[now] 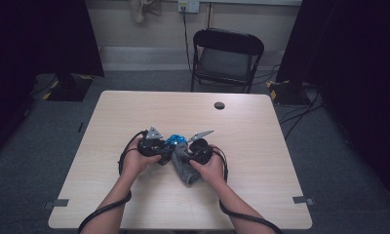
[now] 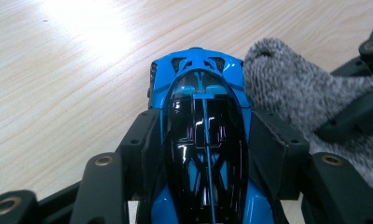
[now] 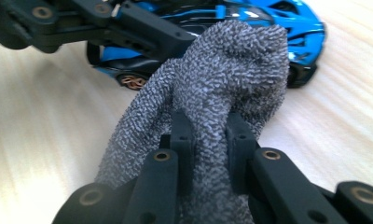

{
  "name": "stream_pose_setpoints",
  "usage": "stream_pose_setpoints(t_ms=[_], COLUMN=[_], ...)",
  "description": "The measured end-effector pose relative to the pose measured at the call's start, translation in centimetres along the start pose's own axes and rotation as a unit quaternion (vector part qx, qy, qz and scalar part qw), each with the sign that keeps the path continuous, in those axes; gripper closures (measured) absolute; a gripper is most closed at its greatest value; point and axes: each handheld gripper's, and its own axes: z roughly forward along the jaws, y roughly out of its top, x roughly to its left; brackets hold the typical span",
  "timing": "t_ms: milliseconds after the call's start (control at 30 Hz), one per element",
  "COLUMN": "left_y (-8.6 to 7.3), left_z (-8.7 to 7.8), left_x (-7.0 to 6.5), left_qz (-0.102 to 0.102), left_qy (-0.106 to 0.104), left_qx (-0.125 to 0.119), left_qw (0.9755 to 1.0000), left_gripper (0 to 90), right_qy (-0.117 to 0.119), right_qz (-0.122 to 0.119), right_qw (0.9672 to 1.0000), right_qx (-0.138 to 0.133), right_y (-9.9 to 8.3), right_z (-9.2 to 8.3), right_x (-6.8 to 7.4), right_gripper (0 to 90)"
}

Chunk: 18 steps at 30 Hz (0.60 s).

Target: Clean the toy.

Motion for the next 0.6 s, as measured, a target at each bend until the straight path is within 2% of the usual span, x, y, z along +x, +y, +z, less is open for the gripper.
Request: stream_pose_setpoints(t_ms=[200,600], left_y=[0.0,0.0], left_z=[0.0,0.0], left_x=[-0.1,-0.1], left_qz=[-0.003,-0.004], left_qy=[-0.001,0.000], left_qx=[0.000,-0.001], left_qw=[1.0000,1.0000], left_gripper=[44.8,44.7], right_qy=[0.009,0.028], right_qz=[-0.010,-0.010], right_qw=[0.9999,0.9995], right_qx=[0.000,-0.004], right_y=[-0.1,-0.5], right_z=[0.3,0.4], right_x=[0.8,1.7], right_gripper=[77.6,77.6])
